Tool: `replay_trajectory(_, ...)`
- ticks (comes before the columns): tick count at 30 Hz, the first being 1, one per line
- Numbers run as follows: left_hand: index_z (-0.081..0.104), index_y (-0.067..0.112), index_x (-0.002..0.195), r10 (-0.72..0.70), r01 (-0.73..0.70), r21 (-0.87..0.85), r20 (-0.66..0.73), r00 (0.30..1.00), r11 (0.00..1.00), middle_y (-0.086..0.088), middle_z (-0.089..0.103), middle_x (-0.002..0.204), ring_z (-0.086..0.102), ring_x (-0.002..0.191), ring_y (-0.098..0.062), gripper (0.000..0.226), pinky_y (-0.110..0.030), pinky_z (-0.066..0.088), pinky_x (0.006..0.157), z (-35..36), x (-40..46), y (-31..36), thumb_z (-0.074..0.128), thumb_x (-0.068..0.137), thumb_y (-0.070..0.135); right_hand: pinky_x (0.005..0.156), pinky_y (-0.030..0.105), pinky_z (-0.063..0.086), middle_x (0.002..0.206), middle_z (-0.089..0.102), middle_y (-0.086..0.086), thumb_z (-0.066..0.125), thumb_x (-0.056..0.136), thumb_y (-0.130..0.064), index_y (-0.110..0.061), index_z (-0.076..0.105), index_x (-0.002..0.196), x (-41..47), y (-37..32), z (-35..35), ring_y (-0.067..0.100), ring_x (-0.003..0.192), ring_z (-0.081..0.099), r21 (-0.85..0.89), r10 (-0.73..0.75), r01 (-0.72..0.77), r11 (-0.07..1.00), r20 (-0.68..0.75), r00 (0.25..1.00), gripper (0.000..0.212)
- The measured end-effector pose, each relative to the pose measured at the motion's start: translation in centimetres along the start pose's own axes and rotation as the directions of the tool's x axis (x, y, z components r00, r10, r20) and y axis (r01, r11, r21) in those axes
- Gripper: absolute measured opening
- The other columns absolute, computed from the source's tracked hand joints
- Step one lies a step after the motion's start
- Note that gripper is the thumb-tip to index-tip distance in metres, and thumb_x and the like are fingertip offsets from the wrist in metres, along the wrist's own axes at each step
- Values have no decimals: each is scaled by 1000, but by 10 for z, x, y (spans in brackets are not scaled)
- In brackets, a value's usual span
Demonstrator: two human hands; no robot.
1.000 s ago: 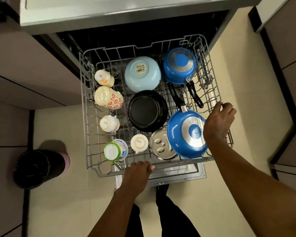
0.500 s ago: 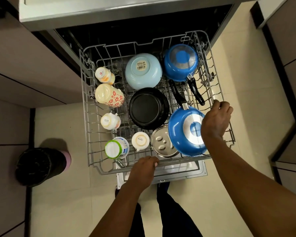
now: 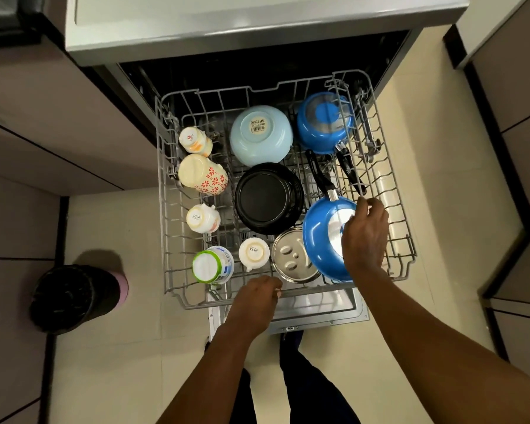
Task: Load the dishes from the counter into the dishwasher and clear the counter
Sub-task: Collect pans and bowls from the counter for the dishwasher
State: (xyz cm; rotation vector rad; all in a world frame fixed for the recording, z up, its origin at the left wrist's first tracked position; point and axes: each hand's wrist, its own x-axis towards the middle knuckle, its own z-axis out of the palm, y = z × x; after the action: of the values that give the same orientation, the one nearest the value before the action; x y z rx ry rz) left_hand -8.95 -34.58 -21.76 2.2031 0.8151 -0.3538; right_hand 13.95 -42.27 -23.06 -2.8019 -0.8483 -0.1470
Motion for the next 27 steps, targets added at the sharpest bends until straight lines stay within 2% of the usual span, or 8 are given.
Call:
replay_trajectory(4,63,13,117,33,-28,37,-138,990,999,-5,64,118,56,109,-26,28,-39,47,89,-17,-14,-5,52,92,10,78,42,53,112,56,26,57,83,7,4,54,119,-37,-24,-10,35,97,55,2,-128,128,992,3,992,36)
replay_trajectory(7,65,13,115,40,-25,77,-205,978,997,-7,65,112,59,100,-29,28,-40,49,82,-33,-30,-15,54,90,7,79,41,52,112,57,24,65,78,5,2,57,118,-69,-47,-18,34,97,55,13,-245,245,970,94,965,41)
replay_trajectory(11,67,13,107,31,9,151,-265,964,989,-8,67,103,62,88,-33,28,-43,53,72,-62,-61,-43,57,82,7,67,39,52,101,59,15,72,72,5,-4,62,107,-99,-88,-33,29,86,57,102,-388,375,921,183,903,38)
replay_trajectory(14,65,14,112,-7,62,171,-305,952,983,-8,65,110,60,97,-33,30,-43,51,77,-92,-87,-63,55,83,10,55,37,51,90,61,12,82,57,2,-8,66,97,-107,-126,-52,28,75,60,119,-485,470,875,211,849,44)
replay_trajectory(18,64,9,109,-46,105,144,-366,929,984,-13,62,113,57,101,-36,30,-42,47,82,-134,-127,-90,49,84,16,44,28,45,76,61,8,87,35,1,-12,64,76,-111,-183,-84,26,61,62,124,-592,579,806,187,784,49)
replay_trajectory(21,61,10,114,-92,164,153,-396,914,974,-11,59,119,55,107,-33,35,-39,44,86,-164,-164,-119,39,90,23,44,29,45,72,59,8,88,35,-1,-10,64,78,-119,-226,-86,28,59,60,115,-648,638,761,173,742,50)
replay_trajectory(23,56,14,125,-139,227,183,-397,907,957,-6,54,129,50,115,-28,32,-36,41,92,-178,-184,-140,41,97,21,45,34,48,73,57,10,86,39,2,-9,67,83,-125,-253,-84,30,58,59,126,-677,666,735,176,714,50)
replay_trajectory(27,50,19,131,-217,327,179,-452,865,928,-1,49,134,47,118,-23,34,-35,40,95,-208,-228,-188,41,99,21,41,31,45,70,59,11,85,36,5,-7,66,77,-143,-316,-92,29,52,59,186,-753,729,658,168,637,47)
